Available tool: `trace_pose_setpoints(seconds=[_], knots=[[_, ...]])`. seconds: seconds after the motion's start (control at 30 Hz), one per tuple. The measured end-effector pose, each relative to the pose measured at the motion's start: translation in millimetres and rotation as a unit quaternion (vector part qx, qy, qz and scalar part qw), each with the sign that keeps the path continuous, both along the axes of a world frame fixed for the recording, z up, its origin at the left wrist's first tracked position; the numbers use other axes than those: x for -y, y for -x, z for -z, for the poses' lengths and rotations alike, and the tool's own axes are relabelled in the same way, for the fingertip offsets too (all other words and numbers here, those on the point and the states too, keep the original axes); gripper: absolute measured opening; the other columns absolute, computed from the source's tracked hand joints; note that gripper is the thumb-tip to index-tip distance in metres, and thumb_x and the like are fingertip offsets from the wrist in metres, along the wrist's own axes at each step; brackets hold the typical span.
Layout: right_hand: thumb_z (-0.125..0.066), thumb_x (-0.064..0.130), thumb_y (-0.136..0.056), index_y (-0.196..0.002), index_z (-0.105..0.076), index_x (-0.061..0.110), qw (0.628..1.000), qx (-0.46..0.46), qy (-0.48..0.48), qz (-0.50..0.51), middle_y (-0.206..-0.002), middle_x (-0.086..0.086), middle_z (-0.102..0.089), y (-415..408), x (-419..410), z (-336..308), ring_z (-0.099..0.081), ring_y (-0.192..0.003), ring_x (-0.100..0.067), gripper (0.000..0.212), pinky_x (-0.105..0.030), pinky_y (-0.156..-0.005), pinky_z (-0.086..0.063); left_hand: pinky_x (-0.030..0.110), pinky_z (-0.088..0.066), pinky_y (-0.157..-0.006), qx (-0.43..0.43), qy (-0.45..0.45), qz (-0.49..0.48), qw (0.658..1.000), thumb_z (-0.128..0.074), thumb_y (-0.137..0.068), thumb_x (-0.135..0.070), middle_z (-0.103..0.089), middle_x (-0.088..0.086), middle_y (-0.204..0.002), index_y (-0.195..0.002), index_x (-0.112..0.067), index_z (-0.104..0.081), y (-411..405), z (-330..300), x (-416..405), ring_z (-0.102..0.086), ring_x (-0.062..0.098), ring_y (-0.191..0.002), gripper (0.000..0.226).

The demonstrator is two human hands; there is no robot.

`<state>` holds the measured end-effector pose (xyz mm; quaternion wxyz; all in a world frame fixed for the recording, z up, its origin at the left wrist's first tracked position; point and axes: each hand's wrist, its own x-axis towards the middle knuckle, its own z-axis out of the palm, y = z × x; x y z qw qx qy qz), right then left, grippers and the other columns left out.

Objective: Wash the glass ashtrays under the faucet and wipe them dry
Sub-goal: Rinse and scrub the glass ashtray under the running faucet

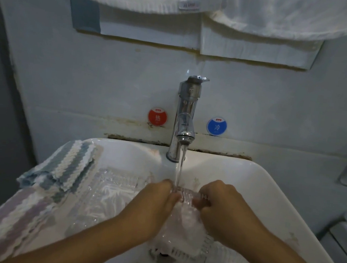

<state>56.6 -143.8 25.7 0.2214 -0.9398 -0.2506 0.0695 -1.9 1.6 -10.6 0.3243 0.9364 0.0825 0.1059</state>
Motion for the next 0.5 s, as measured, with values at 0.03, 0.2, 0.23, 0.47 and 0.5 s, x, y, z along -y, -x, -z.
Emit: trace_pose_setpoints(seconds=[0.03, 0.2, 0.23, 0.47, 0.5], knots=[[-0.06, 0.012, -0.095, -0.094, -0.072, 0.014, 1.0, 0.001, -0.002, 0.002, -0.082, 0.0, -0.068, -1.3, 0.5, 0.8, -0.065, -0.074, -0.011, 0.011, -0.027, -0.075, -0.059, 0.025, -0.038, -0.065, -0.002, -0.008, 0.008, 1.0, -0.041, -0.106, -0.029, -0.056, -0.002, -0.084, -0.082, -0.026, -0.042, -0.1, 0.5, 1.0, -0.057, 0.014, -0.077, 0.024], [-0.063, 0.018, -0.097, -0.1, -0.071, 0.013, 1.0, 0.014, -0.006, 0.01, -0.089, -0.001, -0.071, -2.1, 1.1, 2.6, -0.067, -0.081, -0.013, 0.01, -0.034, -0.083, -0.06, 0.031, -0.045, -0.068, -0.008, 0.057, 0.021, 0.998, -0.043, -0.105, -0.02, -0.059, 0.003, -0.088, -0.096, -0.021, -0.047, -0.1, 8.2, 4.3, -0.056, 0.013, -0.077, 0.01], [-0.062, 0.018, -0.097, -0.099, -0.071, 0.013, 1.0, 0.015, -0.008, 0.01, -0.088, -0.001, -0.07, -2.1, 0.8, 2.6, -0.067, -0.081, -0.014, 0.01, -0.033, -0.082, -0.06, 0.028, -0.047, -0.071, -0.004, 0.072, 0.015, 0.997, -0.046, -0.104, -0.022, -0.063, 0.001, -0.095, -0.103, -0.02, -0.052, 0.0, 8.5, 3.3, -0.06, 0.011, -0.083, 0.007], [-0.06, 0.009, -0.095, -0.096, -0.073, 0.013, 1.0, 0.0, -0.008, -0.002, -0.081, 0.003, -0.067, -1.2, 2.1, -0.3, -0.066, -0.076, -0.012, 0.013, -0.026, -0.071, -0.058, 0.017, -0.031, -0.055, -0.015, -0.003, 0.001, 1.0, -0.043, -0.106, -0.029, -0.053, -0.005, -0.074, -0.071, -0.022, -0.048, -2.8, 3.9, -0.9, -0.049, 0.006, -0.066, 0.035], [-0.061, 0.01, -0.095, -0.095, -0.072, 0.013, 1.0, 0.006, -0.007, -0.003, -0.077, 0.005, -0.065, -2.1, 2.8, -0.3, -0.065, -0.074, -0.01, 0.012, -0.022, -0.066, -0.055, 0.018, -0.031, -0.053, -0.024, -0.003, 0.008, 1.0, -0.041, -0.107, -0.025, -0.049, -0.004, -0.071, -0.069, -0.022, -0.043, -3.2, 4.5, -0.3, -0.046, 0.006, -0.063, 0.038]])
